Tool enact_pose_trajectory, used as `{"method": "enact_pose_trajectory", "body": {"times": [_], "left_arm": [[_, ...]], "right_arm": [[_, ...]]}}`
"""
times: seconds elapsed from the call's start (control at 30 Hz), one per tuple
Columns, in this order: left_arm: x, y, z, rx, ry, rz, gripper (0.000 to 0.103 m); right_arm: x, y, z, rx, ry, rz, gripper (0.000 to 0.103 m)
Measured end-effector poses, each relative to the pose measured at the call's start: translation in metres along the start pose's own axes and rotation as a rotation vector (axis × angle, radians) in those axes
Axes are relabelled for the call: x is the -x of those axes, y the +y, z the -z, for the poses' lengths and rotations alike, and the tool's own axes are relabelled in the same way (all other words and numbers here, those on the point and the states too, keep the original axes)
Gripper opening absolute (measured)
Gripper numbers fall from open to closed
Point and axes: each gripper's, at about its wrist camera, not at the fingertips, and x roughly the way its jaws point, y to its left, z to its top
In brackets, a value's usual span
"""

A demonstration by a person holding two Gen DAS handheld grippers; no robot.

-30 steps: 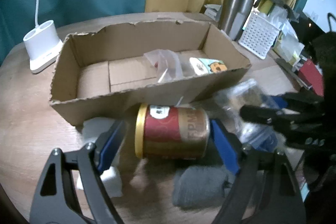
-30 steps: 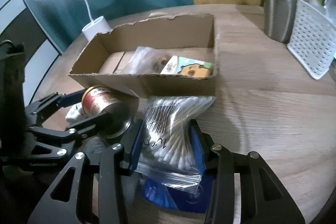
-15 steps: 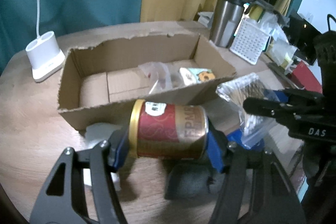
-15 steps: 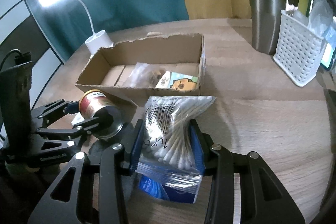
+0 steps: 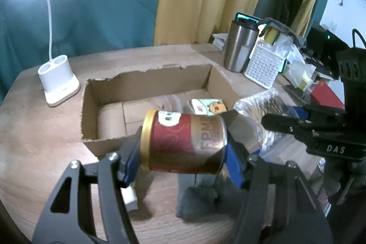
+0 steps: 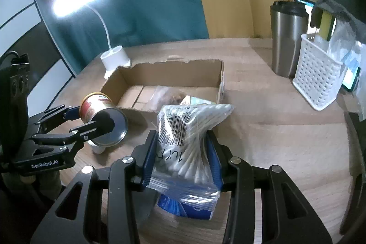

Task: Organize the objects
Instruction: 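Close the left tool on the red-and-gold can and lift it, then carry the red can into the box and open the left tool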

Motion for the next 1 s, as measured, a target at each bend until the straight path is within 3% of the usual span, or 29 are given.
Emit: {"method": "enact_pose_trajectory", "body": {"times": [0.5,1.0], "left_arm": [[0.005,0.007,-0.016,0.015,-0.036,-0.023,0.064],[-0.024,0.002,-0.031,0.020,-0.007,-0.014,0.064]], "right_arm": [[0.004,-0.007,-0.015,0.009,-0.028,-0.006,0.044],[-0.003,-0.024,-0.025,-0.013,-0.045,-0.010,0.044]]}}
